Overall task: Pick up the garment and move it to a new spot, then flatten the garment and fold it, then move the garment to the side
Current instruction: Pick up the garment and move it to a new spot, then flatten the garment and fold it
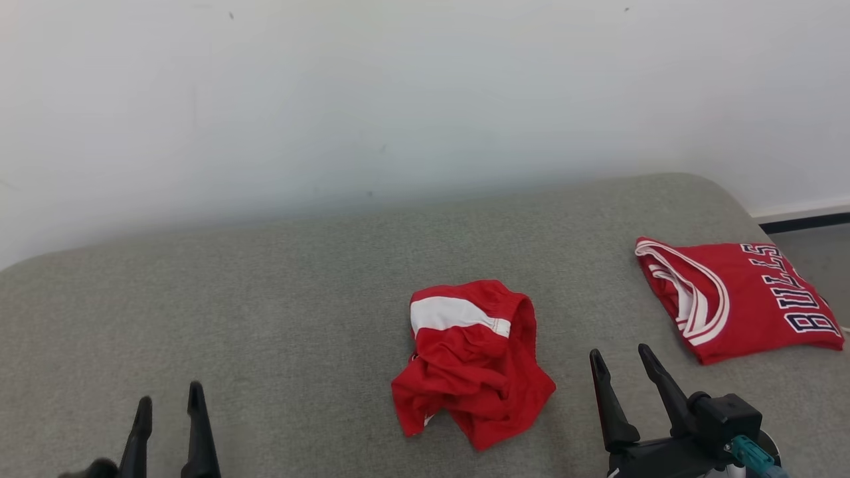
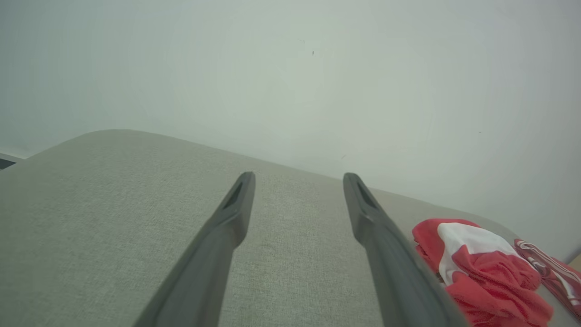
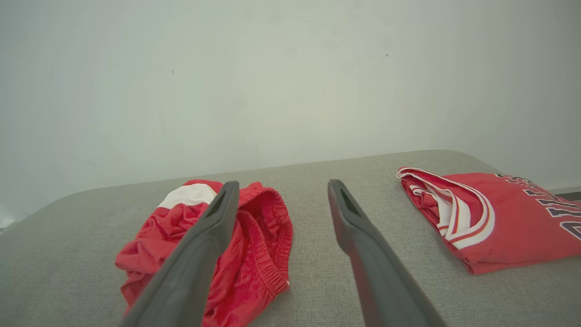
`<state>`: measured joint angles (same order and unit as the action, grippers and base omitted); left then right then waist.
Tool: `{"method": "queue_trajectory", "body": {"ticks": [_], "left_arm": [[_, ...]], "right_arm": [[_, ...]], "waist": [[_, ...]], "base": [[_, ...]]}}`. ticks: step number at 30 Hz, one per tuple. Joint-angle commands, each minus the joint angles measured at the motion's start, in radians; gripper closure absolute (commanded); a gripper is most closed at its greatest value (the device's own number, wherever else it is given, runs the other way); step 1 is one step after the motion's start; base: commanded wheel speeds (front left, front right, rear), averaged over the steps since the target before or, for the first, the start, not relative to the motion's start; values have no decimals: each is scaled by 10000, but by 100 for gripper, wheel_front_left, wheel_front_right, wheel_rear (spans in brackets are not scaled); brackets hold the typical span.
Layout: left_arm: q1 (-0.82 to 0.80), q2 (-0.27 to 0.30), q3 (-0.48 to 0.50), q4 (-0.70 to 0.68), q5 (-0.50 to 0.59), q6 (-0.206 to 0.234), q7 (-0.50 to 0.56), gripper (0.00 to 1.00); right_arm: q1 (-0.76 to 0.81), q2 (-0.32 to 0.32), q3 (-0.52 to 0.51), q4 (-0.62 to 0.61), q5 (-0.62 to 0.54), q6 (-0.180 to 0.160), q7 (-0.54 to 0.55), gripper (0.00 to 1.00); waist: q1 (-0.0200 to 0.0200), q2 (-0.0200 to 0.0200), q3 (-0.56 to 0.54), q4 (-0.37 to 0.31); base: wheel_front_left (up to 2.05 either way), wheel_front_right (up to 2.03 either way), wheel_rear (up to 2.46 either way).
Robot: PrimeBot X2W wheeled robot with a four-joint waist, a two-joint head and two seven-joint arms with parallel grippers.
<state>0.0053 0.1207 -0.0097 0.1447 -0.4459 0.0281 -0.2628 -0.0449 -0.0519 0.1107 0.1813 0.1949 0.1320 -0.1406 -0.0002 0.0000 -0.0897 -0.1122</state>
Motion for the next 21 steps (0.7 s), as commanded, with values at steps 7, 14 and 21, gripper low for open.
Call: {"method": "queue_trajectory", "body": {"ticks": [7,14,21], "left_arm": [[1279,-49,374,-777,715,155,-18,0],[1330,33,316,-687,1021,42,-19,0],[1190,-27,325,-691,1123,65,-20,0]], "right_arm": [[264,19,-80,182,137,-28,-21,0],[248,20,-72,257,188,-28,-68,0],[185,19,-111,271,189,-28,-64,0]], "waist": [[2,0,-59,477],[2,0,-9,520],[2,0,61,495]], "base": [[0,0,0],[0,0,0],[0,0,0]]}}
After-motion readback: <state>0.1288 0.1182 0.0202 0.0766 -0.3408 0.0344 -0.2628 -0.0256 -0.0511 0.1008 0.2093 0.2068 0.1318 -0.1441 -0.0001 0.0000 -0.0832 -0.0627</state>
